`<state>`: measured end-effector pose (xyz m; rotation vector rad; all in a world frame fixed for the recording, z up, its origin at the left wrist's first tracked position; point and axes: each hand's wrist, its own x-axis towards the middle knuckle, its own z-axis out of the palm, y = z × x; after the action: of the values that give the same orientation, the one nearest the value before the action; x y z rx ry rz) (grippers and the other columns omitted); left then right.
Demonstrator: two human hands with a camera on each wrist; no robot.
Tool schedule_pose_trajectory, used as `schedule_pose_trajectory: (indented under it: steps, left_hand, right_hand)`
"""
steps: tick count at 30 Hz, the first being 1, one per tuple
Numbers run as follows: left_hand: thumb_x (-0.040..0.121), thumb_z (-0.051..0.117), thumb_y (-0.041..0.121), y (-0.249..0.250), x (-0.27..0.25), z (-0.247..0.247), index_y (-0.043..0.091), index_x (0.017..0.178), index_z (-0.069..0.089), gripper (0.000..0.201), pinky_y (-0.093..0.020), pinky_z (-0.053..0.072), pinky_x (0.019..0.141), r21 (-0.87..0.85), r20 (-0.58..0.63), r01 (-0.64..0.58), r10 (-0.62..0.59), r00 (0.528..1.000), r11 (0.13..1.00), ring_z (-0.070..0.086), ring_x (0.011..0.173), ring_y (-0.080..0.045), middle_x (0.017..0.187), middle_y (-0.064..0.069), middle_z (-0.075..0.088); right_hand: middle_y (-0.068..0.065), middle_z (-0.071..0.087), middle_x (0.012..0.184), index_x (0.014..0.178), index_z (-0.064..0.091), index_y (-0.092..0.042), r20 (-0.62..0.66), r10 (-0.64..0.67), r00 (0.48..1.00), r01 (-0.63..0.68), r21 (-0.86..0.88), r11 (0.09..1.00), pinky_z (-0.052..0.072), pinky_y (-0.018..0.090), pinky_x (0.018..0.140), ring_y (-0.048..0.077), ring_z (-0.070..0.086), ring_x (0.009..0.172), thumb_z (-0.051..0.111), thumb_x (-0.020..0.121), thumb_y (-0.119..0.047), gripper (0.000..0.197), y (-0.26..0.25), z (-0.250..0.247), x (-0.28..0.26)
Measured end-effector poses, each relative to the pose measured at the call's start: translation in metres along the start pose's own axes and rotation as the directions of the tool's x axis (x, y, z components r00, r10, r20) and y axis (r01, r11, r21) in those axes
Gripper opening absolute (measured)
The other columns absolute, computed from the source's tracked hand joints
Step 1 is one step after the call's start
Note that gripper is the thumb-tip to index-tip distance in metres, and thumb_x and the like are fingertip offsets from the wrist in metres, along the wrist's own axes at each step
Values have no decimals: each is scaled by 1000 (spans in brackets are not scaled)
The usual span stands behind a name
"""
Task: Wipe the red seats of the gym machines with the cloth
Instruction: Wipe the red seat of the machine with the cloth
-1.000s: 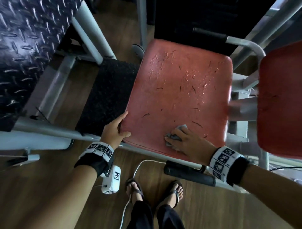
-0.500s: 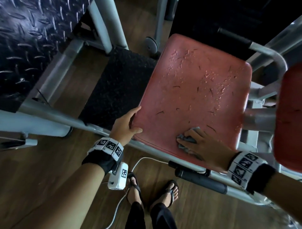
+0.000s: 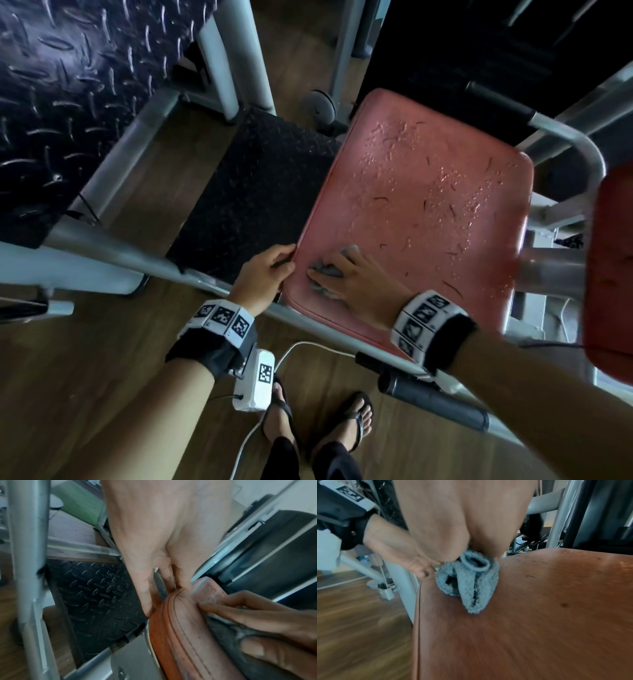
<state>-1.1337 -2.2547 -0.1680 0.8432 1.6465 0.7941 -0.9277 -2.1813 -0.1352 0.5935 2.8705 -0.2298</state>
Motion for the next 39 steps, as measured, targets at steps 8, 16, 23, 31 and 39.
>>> schedule_pose_trajectory:
  steps: [8,16,23,31,39]
  left_hand:
    - [97,54,11,1,1,0,26,129,60,36,-39,53,96,43,-36,-6,8,999,999,62,109,-4,115,15,65]
    - [96,55,11,1,-3,2,25,130,59,37,-37,53,95,114,-72,-40,48,996,993,62,109,-5,123,11,63]
    - [97,55,11,4,-4,1,25,131,57,37,-24,53,90,145,-62,-44,54,997,988,62,104,-2,125,9,63]
    - [97,54,10,2,-2,2,24,130,58,36,-28,54,90,132,-59,-66,74,995,989,66,98,-6,120,7,66]
    - [98,53,10,-2,1,-1,26,143,47,49,-38,47,103,190,5,-104,105,995,976,59,116,-10,136,6,56]
  right_hand:
    - [3,55,134,141,48,-16,-23,-74,997,72,-51,996,50,38,97,26,45,119,54,89,-33,55,-4,-12,-42]
    - [5,54,139,134,56,-8,-12,-64,998,64,-23,998,21,37,112,19,30,130,77,77,-23,62,19,-9,-33]
    - [4,31,153,146,38,-18,2,176,984,-171,261,950,49,36,97,25,36,136,54,92,-45,62,24,-16,-33]
    - [4,15,160,147,29,-23,100,113,989,-143,376,915,53,45,93,35,49,128,48,96,-43,58,14,-5,-34]
    - [-5,0,161,154,11,-22,264,-22,964,-49,258,965,11,34,120,17,-1,148,21,94,-42,64,21,-14,-22]
